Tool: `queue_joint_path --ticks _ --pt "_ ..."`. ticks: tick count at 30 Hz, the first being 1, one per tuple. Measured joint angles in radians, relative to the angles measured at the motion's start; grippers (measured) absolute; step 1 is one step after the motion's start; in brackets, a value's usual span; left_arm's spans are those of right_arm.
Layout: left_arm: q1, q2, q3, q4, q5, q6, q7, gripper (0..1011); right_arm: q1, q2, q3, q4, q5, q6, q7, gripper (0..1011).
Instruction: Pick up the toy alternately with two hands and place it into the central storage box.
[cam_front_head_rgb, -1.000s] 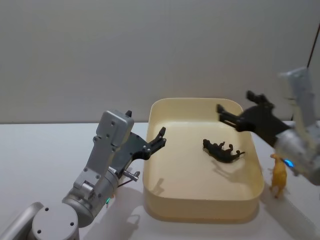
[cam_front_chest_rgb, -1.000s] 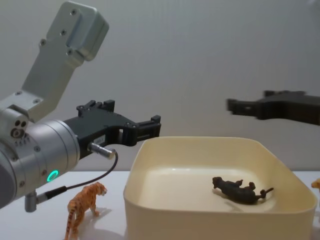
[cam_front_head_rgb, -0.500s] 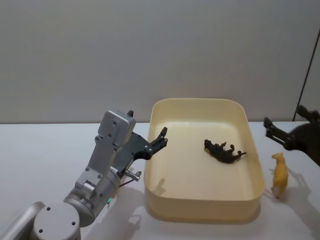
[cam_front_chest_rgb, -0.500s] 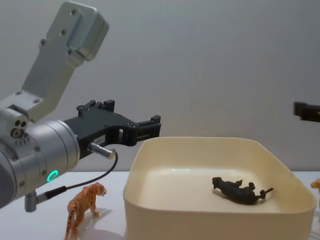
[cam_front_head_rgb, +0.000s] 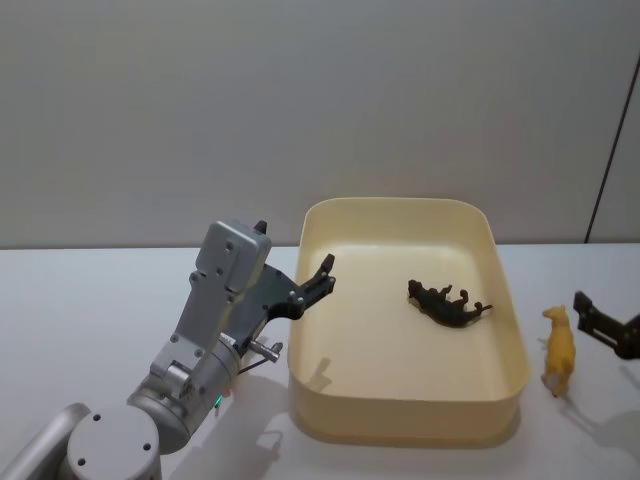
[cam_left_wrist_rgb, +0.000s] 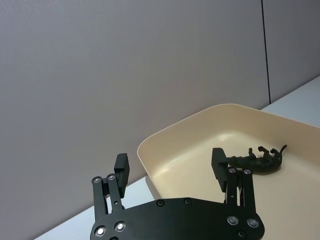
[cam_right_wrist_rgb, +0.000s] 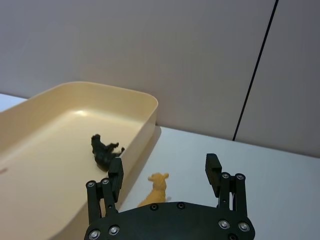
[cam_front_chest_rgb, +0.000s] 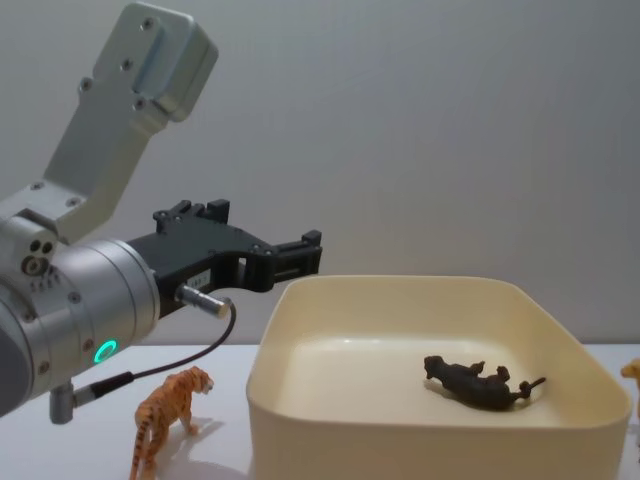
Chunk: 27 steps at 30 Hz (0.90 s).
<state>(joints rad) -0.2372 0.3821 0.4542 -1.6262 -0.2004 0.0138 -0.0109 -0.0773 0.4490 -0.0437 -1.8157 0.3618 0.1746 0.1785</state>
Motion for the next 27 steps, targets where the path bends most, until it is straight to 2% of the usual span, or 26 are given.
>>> queue_joint_path --ticks 4,11,27 --pt "0.000 0.000 0.000 0.000 0.000 0.000 0.000 1001 -0.033 0.013 0.009 -0.005 0.005 0.009 -0.006 1001" --pt "0.000 0.000 0.000 0.000 0.000 0.000 0.000 1001 -0.049 0.016 0.008 0.006 0.002 0.024 -0.004 1001" --pt "0.000 0.000 0.000 0.000 0.000 0.000 0.000 1001 -0.005 -0.021 -0.030 0.081 -0.041 0.052 0.024 1001"
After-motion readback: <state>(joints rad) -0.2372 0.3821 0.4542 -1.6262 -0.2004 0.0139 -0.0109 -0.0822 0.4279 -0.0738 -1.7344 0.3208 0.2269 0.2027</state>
